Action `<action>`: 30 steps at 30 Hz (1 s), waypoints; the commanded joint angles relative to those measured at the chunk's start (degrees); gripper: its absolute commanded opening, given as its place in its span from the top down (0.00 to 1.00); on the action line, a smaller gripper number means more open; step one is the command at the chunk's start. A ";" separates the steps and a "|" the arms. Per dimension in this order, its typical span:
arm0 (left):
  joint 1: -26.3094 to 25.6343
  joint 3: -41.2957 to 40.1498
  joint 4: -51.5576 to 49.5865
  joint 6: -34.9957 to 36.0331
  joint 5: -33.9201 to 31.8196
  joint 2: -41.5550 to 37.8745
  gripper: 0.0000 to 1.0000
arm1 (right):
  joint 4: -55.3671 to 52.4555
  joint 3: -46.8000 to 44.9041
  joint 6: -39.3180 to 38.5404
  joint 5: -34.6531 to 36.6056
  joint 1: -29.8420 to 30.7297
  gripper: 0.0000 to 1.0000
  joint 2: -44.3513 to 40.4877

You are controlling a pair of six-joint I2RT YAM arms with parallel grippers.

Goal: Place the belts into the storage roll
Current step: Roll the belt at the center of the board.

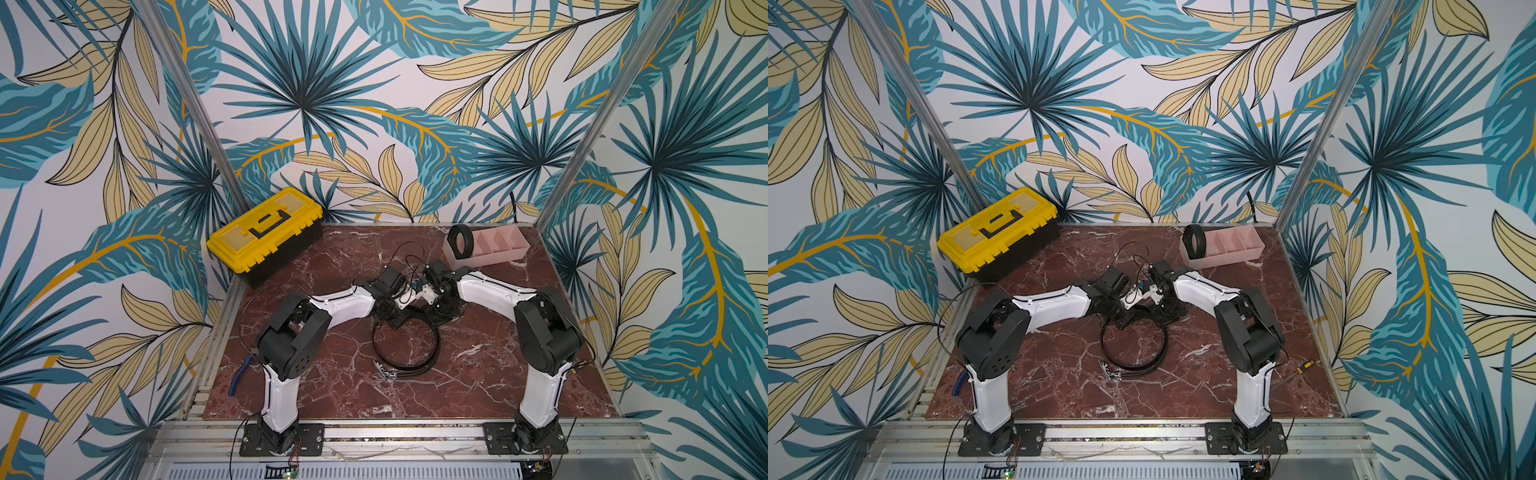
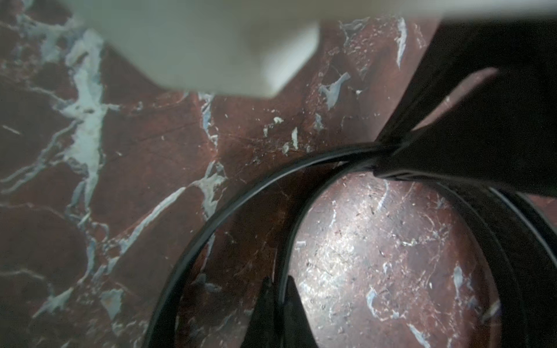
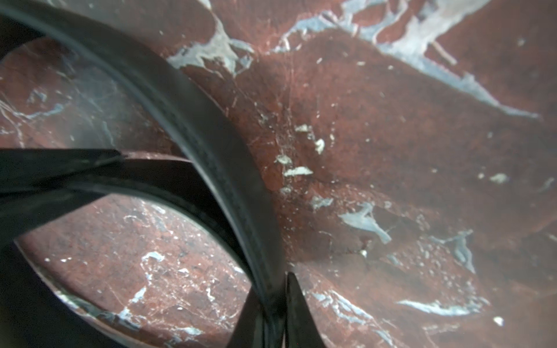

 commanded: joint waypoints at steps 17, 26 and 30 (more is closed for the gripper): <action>-1.13 -3.97 -2.29 -28.38 -26.94 -4.77 1.00 | 3.96 -3.36 15.69 -2.08 0.67 0.74 0.53; -1.05 2.71 -20.31 -55.09 -30.71 -1.10 1.00 | 5.59 -3.47 23.70 -2.28 -0.33 0.72 0.82; -1.12 1.25 -21.57 -68.17 -25.55 0.32 1.00 | 8.58 -5.75 28.70 -4.37 -0.59 0.71 -0.10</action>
